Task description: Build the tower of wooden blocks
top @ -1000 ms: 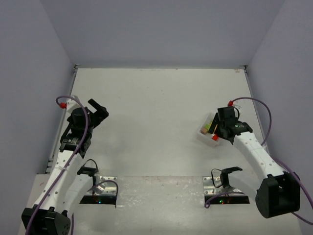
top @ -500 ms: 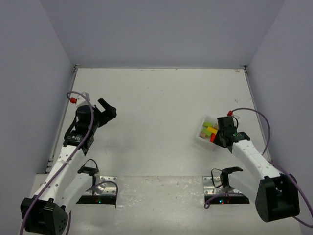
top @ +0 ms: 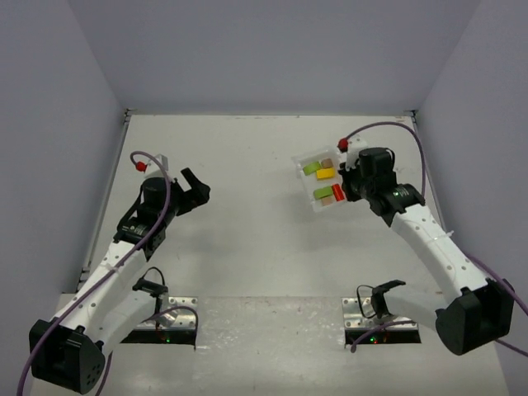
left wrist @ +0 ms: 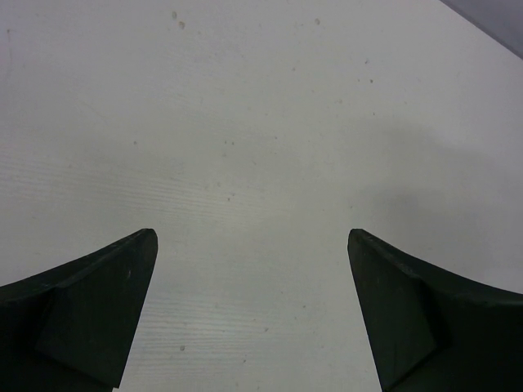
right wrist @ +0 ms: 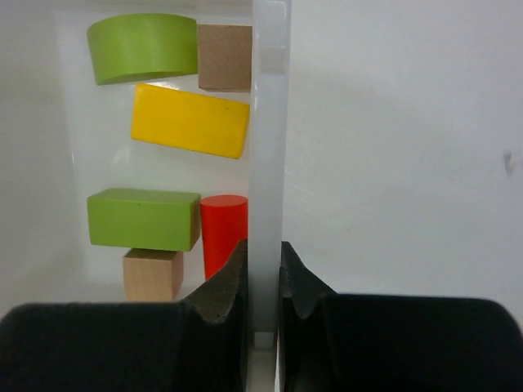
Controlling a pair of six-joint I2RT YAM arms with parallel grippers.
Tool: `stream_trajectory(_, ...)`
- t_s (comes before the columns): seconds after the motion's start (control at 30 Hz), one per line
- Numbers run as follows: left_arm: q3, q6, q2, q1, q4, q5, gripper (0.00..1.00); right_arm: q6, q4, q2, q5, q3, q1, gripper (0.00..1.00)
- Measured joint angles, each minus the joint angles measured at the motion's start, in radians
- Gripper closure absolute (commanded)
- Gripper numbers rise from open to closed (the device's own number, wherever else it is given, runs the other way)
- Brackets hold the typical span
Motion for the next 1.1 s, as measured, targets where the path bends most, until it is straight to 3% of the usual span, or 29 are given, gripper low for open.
stream_trajectory(0.17,0.0,-0.001,0.014,-0.007,0.02,0.019,0.0,-0.337,0.012,0.114,-0.018,0.147,0.203,1.0)
stream_trajectory(0.37,0.0,0.0,0.014,-0.007,0.041,0.063,0.0,-0.654,0.013,0.2,-0.071,0.204,0.254,1.0)
stream_trajectory(0.63,-0.036,-0.012,0.016,-0.007,0.074,0.123,0.0,-0.982,0.127,0.373,0.14,0.168,0.415,1.0)
stream_trajectory(1.1,-0.124,-0.016,0.012,-0.008,0.085,0.14,0.0,-1.294,0.467,0.491,0.605,0.055,0.469,1.0)
